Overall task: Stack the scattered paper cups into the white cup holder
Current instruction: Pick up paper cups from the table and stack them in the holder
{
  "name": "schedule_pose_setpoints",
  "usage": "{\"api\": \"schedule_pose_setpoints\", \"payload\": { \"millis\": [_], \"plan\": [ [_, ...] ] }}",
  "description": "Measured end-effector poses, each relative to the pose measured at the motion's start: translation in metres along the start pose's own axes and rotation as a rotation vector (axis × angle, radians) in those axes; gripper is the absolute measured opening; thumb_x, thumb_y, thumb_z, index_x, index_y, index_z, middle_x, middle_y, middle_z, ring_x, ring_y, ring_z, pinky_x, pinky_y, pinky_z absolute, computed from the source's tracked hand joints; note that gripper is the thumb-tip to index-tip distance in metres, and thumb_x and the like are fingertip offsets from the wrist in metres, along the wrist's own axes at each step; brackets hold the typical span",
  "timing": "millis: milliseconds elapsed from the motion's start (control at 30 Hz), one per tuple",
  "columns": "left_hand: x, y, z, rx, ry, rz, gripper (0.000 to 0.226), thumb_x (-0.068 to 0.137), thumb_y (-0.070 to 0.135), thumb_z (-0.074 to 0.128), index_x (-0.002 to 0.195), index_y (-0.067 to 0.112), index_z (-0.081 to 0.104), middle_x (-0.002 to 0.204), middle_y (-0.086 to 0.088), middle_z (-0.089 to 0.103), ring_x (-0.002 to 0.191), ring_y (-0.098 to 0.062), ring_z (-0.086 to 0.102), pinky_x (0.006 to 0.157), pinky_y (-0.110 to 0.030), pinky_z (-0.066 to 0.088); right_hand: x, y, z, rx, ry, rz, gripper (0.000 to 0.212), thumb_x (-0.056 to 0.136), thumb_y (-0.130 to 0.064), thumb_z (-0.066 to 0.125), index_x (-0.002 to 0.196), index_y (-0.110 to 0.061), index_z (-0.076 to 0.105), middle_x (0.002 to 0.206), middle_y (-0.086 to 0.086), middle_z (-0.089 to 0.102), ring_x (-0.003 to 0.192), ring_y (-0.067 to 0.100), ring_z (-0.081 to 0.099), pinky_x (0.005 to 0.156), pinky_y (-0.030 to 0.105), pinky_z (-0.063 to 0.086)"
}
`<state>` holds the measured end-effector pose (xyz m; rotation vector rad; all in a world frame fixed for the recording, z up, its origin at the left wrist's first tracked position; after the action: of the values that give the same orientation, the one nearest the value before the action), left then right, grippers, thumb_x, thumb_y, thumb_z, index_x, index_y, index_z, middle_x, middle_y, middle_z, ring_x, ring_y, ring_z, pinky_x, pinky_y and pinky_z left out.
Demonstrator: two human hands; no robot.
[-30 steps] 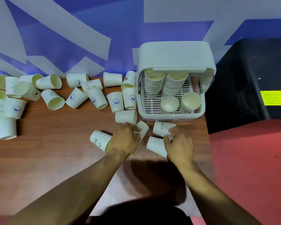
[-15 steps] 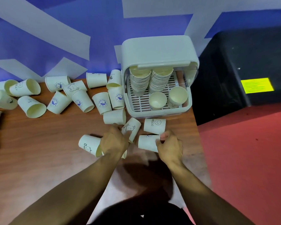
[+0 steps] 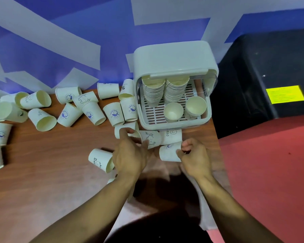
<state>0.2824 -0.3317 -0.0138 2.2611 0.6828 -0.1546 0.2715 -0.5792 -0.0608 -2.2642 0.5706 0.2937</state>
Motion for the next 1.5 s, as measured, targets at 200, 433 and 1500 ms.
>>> {"api": "schedule_pose_setpoints", "payload": {
  "millis": [200,433,1500],
  "plan": [
    [0.004,0.059,-0.002,-0.061,0.05,0.302,0.018,0.081,0.038,0.073,0.093,0.029,0.062,0.084,0.016,0.066,0.076,-0.014,0.063,0.072,-0.035,0.051,-0.001,-0.004,-0.013,0.018,0.037,-0.017,0.019,0.076,-0.02,0.075,0.09,-0.023,0.062,0.078,-0.015,0.064,0.08,0.008,0.064,0.072,0.02,0.045],
    [0.027,0.116,0.031,0.107,0.025,0.655,0.012,0.087,0.038,0.064,0.096,0.029,0.065,0.085,0.011,0.07,0.077,-0.014,0.067,0.064,-0.034,0.052,-0.006,-0.004,-0.03,0.041,0.109,-0.037,0.019,0.075,-0.017,0.074,0.091,-0.021,0.064,0.076,-0.015,0.065,0.08,0.008,0.064,0.076,0.025,0.052],
    [0.052,0.102,0.117,0.563,-0.3,1.009,0.036,0.087,0.006,0.06,0.118,0.021,0.069,0.115,-0.003,0.065,0.1,-0.029,0.055,0.085,-0.038,0.045,0.011,-0.104,-0.114,-0.055,0.497,-0.424,0.015,0.081,-0.018,0.068,0.094,-0.02,0.062,0.076,-0.01,0.064,0.069,0.012,0.061,0.068,0.037,0.051]
  ]
}}
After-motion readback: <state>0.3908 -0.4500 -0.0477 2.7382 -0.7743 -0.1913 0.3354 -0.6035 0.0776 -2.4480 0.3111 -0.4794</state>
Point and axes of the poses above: each hand's wrist, its own x-axis towards the middle knuckle, its own z-axis out of the palm, y = z × x, the point moved 9 cm from there along x, towards the middle knuckle
